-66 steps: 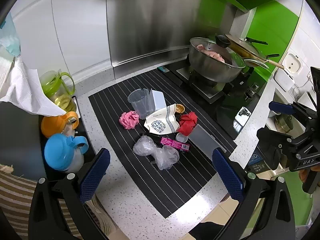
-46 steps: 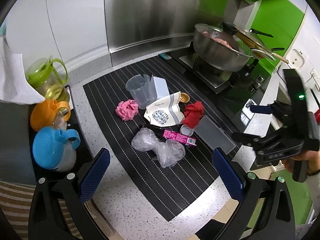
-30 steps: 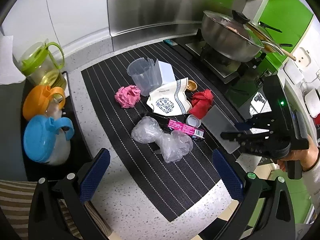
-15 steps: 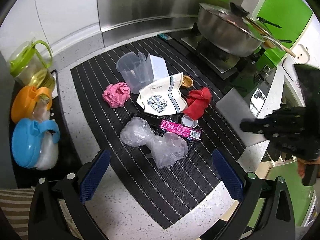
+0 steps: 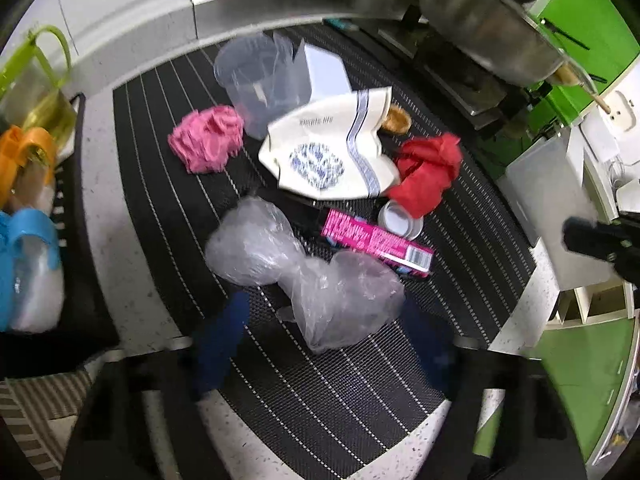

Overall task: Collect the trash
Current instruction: 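Reach the left gripper to the clear plastic bag and grasp it, then carry the plastic bag with the left gripper over the pink wastebasket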

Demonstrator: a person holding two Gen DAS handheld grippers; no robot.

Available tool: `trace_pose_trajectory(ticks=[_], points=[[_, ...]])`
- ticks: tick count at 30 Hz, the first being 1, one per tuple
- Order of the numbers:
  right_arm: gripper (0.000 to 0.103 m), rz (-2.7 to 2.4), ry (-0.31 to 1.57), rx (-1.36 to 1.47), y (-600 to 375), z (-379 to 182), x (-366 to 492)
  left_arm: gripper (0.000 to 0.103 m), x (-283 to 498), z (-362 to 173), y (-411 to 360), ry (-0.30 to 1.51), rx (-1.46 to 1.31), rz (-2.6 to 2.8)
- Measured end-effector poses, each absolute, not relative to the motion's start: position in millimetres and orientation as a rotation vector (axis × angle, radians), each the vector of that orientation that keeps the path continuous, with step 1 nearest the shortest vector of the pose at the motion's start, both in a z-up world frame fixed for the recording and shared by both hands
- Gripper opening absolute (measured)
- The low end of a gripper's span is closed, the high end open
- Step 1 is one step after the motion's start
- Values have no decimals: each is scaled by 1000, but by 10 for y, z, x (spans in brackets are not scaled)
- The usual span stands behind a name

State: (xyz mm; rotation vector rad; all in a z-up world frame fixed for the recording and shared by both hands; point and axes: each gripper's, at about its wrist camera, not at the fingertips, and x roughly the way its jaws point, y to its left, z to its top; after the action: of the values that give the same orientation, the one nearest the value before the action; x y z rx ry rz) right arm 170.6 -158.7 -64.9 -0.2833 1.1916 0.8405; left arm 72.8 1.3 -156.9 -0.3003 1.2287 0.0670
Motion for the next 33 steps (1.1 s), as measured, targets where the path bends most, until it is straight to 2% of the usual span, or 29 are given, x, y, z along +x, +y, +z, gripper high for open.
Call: trace_pose_trajectory(ticks=[4,5,6,12,20,27,33], points=[[5,834,1186,-273,-1607,-629,1722,29,717,-1618,33,1236,-306,66],[5,833,1185,-271,-1609,-625,1722,14,714,-1617,39,1237,-302,67],[5,830,1184,-268,-1608,-621,1721,9,704,-1602,44,1235,-299,69],[5,794,1150,-236,-1616,-526,1647,4,605,-1360,65,1194,-256,40],[5,605,1069,-126,-1996,-243,1223,4,401,-582,-121,1035,-119,-146],[5,327,1009,-14,-2779,-76,539,4,368,-153,-785,915,22,-422],[5,141,1011,82,-3558,-182,-55,4,157,-34,-1564,863,90,-598]])
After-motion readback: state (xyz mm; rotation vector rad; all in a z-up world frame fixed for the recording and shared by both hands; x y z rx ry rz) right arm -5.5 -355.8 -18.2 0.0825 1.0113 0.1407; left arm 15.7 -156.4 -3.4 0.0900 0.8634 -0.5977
